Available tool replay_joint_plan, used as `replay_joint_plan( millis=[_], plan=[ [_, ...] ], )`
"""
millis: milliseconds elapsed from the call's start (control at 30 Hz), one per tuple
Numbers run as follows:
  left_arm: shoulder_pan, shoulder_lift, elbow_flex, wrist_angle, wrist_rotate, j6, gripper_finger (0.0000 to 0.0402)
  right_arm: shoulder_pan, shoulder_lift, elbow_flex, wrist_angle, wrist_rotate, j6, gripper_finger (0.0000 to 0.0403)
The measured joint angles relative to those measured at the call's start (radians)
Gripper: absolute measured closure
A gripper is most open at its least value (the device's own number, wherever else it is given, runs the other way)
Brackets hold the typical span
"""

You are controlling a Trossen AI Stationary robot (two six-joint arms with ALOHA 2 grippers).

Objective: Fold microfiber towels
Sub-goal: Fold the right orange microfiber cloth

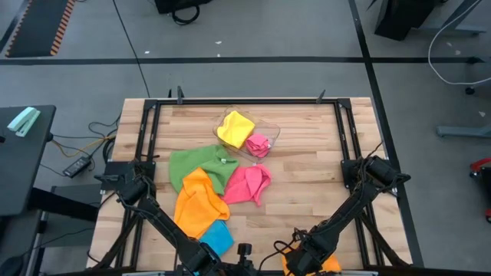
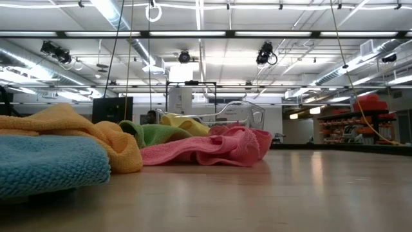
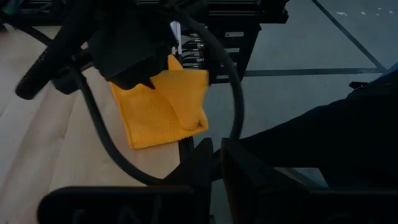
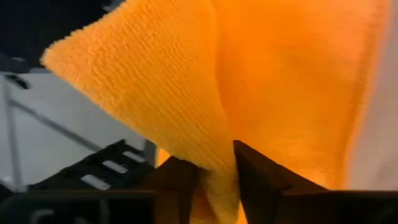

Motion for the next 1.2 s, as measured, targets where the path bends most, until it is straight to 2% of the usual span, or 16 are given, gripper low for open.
replay_joint_plan(
  millis=[200, 600, 900, 1200],
  plan=[
    [0.000, 0.000, 0.000, 0.000, 0.000, 0.000, 0.0357, -0.006, 0.000, 0.000, -0.020, 0.022, 0.019, 0.0242],
    [0.000, 0.000, 0.000, 0.000, 0.000, 0.000, 0.0360, -0.023, 0.000, 0.000, -0.045, 0.025, 0.056, 0.0214],
    [0.000, 0.000, 0.000, 0.000, 0.000, 0.000, 0.0361, -0.027, 0.000, 0.000, -0.077, 0.092, 0.056, 0.0176],
    [0.000, 0.000, 0.000, 0.000, 0.000, 0.000, 0.0356, -0.027, 0.000, 0.000, -0.079, 0.115, 0.056, 0.0152]
  ],
)
